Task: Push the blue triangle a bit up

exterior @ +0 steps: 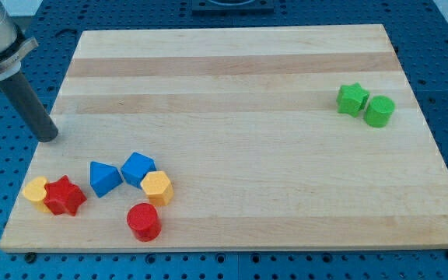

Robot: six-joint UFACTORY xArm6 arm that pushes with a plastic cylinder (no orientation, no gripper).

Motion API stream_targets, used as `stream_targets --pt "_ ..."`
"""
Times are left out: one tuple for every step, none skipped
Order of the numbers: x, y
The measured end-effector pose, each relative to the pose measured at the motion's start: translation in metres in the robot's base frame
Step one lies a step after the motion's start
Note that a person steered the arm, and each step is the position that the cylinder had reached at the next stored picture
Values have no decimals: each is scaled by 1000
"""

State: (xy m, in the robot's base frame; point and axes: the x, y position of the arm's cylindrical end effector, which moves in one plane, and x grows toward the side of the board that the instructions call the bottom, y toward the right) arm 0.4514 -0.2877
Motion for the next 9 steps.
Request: stream_targets --pt "0 0" --pt "-6 0" --pt "-6 0" --pt "-6 0" --pt "12 -17" --pt "15 -16" --pt "17 -17" --pt "40 -17" --pt "77 -17"
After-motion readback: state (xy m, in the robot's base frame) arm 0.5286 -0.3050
